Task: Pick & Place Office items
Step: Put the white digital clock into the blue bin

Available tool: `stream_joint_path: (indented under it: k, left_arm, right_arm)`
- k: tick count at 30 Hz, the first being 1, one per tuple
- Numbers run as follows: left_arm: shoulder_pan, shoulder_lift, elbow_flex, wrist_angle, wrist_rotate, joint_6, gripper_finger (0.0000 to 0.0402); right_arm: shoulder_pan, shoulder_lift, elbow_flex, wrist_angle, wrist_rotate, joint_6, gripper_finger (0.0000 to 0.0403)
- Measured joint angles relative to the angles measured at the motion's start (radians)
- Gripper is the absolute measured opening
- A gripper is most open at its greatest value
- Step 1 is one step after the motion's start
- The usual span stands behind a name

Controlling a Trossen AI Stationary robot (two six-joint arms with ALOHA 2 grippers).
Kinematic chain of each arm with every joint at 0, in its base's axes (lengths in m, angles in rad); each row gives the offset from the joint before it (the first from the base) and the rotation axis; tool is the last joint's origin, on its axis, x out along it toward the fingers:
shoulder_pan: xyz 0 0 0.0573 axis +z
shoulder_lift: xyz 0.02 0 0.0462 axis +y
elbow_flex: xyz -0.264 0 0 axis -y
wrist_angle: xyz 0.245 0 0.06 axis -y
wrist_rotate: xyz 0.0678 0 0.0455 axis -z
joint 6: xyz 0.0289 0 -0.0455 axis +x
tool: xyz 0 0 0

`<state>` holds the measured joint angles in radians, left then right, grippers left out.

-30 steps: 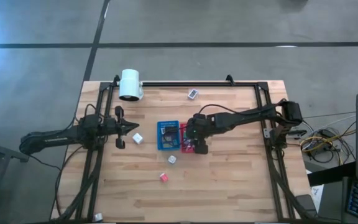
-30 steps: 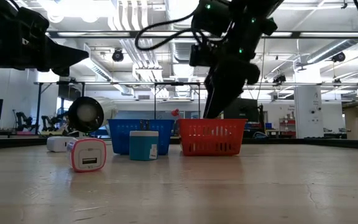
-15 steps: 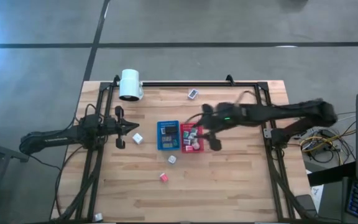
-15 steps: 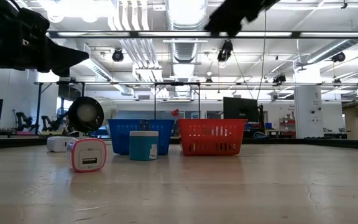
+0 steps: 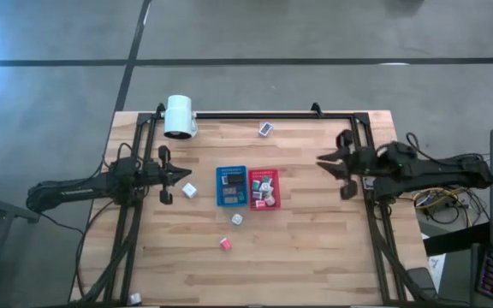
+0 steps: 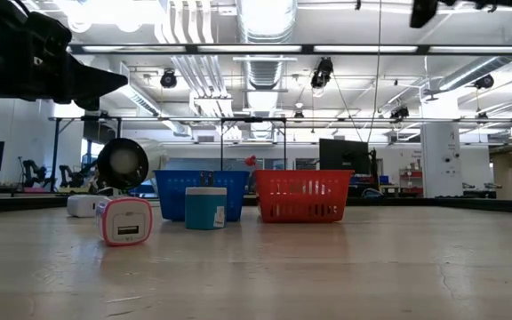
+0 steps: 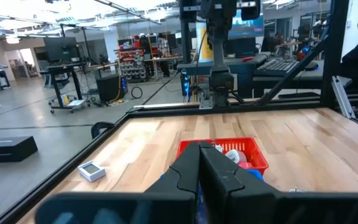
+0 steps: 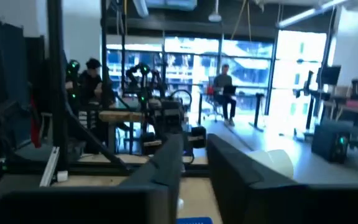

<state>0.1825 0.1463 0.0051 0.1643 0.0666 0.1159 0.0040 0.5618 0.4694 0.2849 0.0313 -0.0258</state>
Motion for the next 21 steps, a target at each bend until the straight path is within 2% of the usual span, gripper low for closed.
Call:
stream_joint_path:
  k: [3, 13, 21]
  left_arm:
    - [0.0, 0.0, 0.0, 0.0, 0.0, 0.0, 0.0014]
    - [0.0, 0.002, 0.0, -0.006, -0.001, 0.0, 0.0014]
    - [0.0, 0.002, 0.0, -0.007, -0.003, 0.0, 0.0014]
  right_arm:
    - [0.0, -0.114, -0.087, -0.017, -0.015, -0.057, 0.0018]
    - [0.0, -0.416, -0.352, 0.033, -0.002, -0.092, 0.0009]
    - [0.0, -0.551, -0.437, 0.046, -0.004, -0.097, 0.0008]
